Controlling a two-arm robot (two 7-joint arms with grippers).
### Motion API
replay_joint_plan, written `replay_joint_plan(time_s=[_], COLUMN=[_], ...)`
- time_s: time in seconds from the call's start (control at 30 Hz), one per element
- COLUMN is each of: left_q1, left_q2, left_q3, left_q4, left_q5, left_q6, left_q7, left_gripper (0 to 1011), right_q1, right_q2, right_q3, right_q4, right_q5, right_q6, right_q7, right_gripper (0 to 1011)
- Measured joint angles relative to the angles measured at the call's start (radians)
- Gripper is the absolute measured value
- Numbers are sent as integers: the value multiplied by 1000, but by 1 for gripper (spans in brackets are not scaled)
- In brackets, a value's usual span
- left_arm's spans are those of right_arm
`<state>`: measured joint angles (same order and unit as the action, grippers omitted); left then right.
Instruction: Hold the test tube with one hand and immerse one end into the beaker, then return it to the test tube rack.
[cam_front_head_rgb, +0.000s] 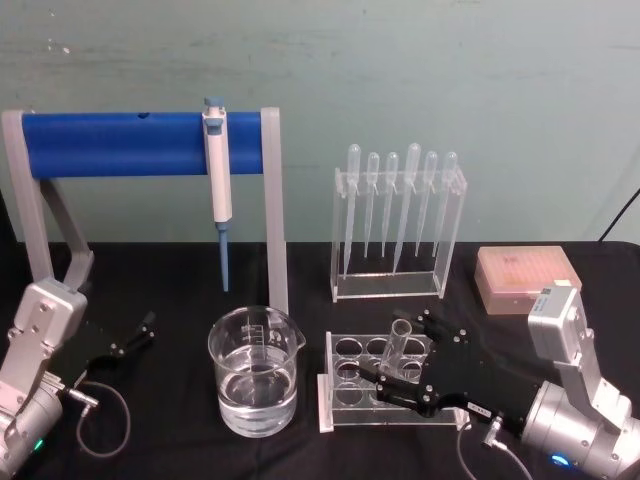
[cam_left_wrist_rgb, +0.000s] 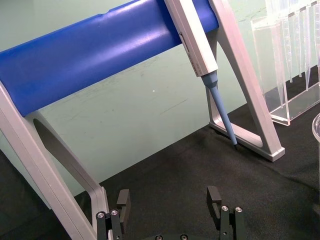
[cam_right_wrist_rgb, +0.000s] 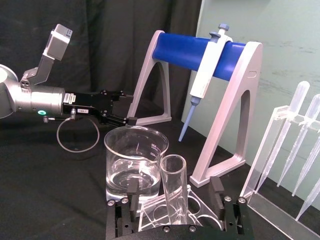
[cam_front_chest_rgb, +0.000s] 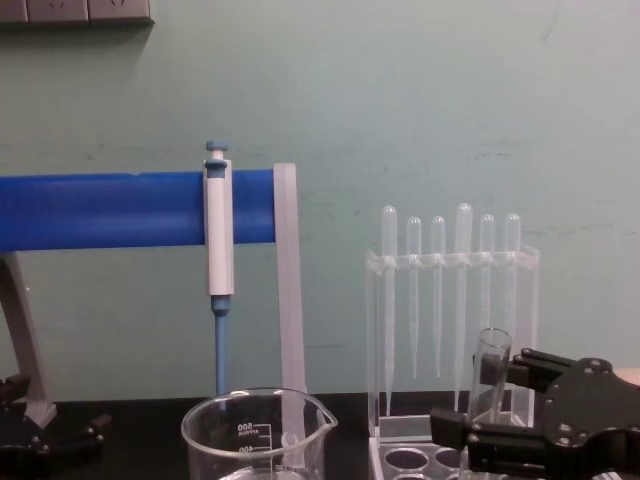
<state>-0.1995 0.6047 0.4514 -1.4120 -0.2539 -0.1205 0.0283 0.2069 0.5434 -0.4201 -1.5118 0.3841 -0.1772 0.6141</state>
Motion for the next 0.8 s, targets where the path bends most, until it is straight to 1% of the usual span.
replay_joint_plan(time_s=[0.1, 0.13, 0.27, 0.33, 0.37, 0.4, 0.43, 0.47, 0.57, 0.6, 0.67, 0.73, 0.8], left_q1=[0, 0, 0, 0, 0, 0, 0, 0, 0, 0, 0, 0, 0], left_q2=[0, 0, 0, 0, 0, 0, 0, 0, 0, 0, 0, 0, 0], left_q3=[0, 0, 0, 0, 0, 0, 0, 0, 0, 0, 0, 0, 0], left_q4=[0, 0, 0, 0, 0, 0, 0, 0, 0, 0, 0, 0, 0], left_q5=[0, 0, 0, 0, 0, 0, 0, 0, 0, 0, 0, 0, 0], left_q6=[0, 0, 0, 0, 0, 0, 0, 0, 0, 0, 0, 0, 0], left_q7=[0, 0, 0, 0, 0, 0, 0, 0, 0, 0, 0, 0, 0], left_gripper=[1000, 1000, 1000, 1000, 1000, 1000, 1000, 1000, 1000, 1000, 1000, 1000, 1000], right_q1=[0, 0, 0, 0, 0, 0, 0, 0, 0, 0, 0, 0, 0], right_q2=[0, 0, 0, 0, 0, 0, 0, 0, 0, 0, 0, 0, 0], right_q3=[0, 0, 1, 1, 1, 1, 1, 1, 1, 1, 1, 1, 1], right_q4=[0, 0, 0, 0, 0, 0, 0, 0, 0, 0, 0, 0, 0], right_q5=[0, 0, 1, 1, 1, 1, 1, 1, 1, 2, 2, 2, 2], right_q6=[0, 0, 1, 1, 1, 1, 1, 1, 1, 1, 1, 1, 1], right_q7=[0, 0, 0, 0, 0, 0, 0, 0, 0, 0, 0, 0, 0], right_gripper=[838, 788, 684, 605, 605, 543, 522, 461, 399, 339, 303, 236, 230])
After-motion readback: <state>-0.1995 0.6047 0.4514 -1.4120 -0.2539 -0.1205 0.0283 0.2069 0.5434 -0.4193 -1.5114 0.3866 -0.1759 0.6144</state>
